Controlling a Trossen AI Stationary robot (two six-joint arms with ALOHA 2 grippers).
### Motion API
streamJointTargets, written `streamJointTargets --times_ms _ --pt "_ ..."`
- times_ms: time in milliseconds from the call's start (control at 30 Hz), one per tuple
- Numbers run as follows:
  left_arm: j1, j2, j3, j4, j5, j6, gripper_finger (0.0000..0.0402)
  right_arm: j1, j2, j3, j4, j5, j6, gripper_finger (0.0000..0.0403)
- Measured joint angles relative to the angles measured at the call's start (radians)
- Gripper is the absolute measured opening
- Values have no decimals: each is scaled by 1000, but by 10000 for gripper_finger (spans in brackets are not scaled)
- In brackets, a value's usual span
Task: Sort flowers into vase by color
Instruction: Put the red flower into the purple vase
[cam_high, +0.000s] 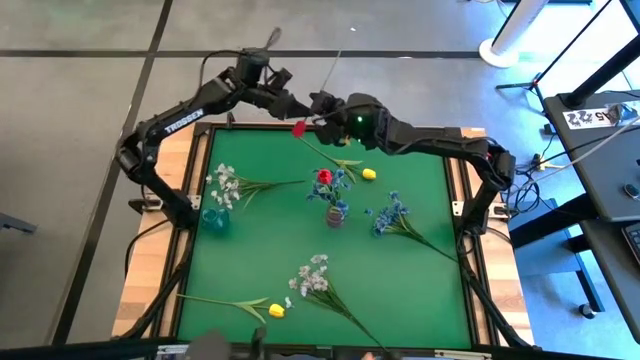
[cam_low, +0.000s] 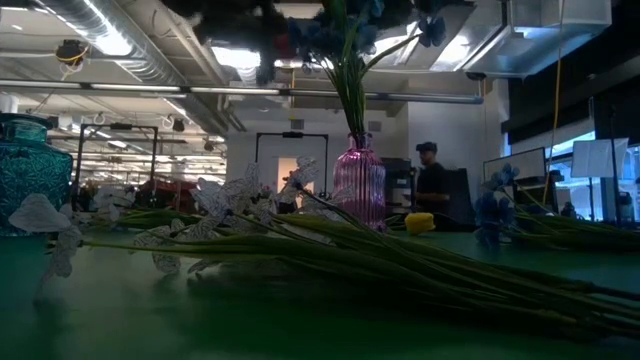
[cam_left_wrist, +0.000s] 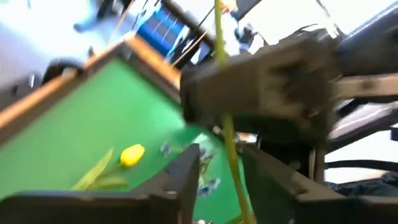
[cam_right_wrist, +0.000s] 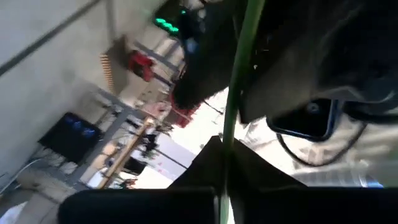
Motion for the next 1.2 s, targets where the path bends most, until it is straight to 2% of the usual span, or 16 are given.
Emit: streamJointTargets --times_ms 133,200,267,333,400,467,500,567,633,733,833,967,1100,1200 --pt "19 -163 0 5 -15 58 146 39 -65 -1 21 60 48 7" --pt "12 -275 -10 2 -66 117 151 43 -140 -1 -23 70 193 5" --pt "-25 -396 -45 15 -117 185 152 40 -232 1 -146 53 441 4" --pt "-90 -512 -107 37 -156 256 152 21 -327 3 -332 -81 798 4" --pt "-171 -612 -195 88 -195 287 152 -22 -403 -12 -472 -354 1139 3" --pt "-249 -696 -304 159 -279 289 152 -54 -466 -81 -459 -612 1380 3" --pt "-283 -734 -366 193 -325 291 152 -55 -498 -137 -401 -695 1466 2" --pt "-338 -801 -493 268 -409 302 152 -40 -550 -268 -242 -753 1574 2" --pt "-378 -848 -627 344 -441 319 151 -15 -598 -402 -106 -766 1660 2" --pt "-430 -874 -804 498 -419 330 151 11 -687 -599 106 -800 1811 2" --pt "-481 -861 -929 660 -349 399 151 26 -776 -750 299 -766 1959 1" --pt "-534 -801 -987 740 -357 480 151 28 -818 -846 277 -724 2122 1" --pt "-565 -706 -987 745 -393 485 151 29 -820 -880 250 -717 2172 1" --pt "-577 -619 -987 735 -446 499 151 46 -786 -910 323 -712 2193 1"
